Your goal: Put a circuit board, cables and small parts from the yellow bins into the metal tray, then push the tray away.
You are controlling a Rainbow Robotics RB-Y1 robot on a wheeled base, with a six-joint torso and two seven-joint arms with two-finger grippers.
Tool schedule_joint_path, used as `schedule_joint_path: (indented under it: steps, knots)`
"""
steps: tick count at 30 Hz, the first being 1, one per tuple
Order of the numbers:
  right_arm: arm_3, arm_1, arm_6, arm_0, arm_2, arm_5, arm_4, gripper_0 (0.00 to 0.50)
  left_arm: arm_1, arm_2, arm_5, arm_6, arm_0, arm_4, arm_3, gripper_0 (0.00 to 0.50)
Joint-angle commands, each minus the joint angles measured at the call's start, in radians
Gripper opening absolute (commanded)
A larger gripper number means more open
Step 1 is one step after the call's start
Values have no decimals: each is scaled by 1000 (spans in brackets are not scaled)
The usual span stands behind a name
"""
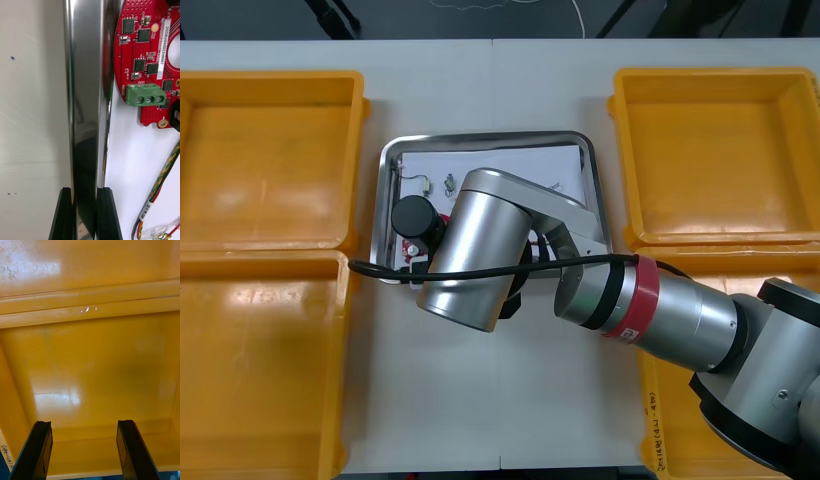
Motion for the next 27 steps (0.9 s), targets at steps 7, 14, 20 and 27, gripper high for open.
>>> schedule_joint_path:
  steps: [7,14,20,27]
  knots:
    - [77,22,53,-97,-33,-41,13,0,46,19,6,-74,19,7,-26,500]
    - [137,22,64,-132,-42,-83,13,0,46,19,6,-74,19,7,-26,500]
    - [202,22,73,-169,-42,-138,13,0,46,19,6,-74,19,7,-26,500]
    - [255,22,87,-206,-53,-190,16,0,46,19,6,-74,19,7,-26,500]
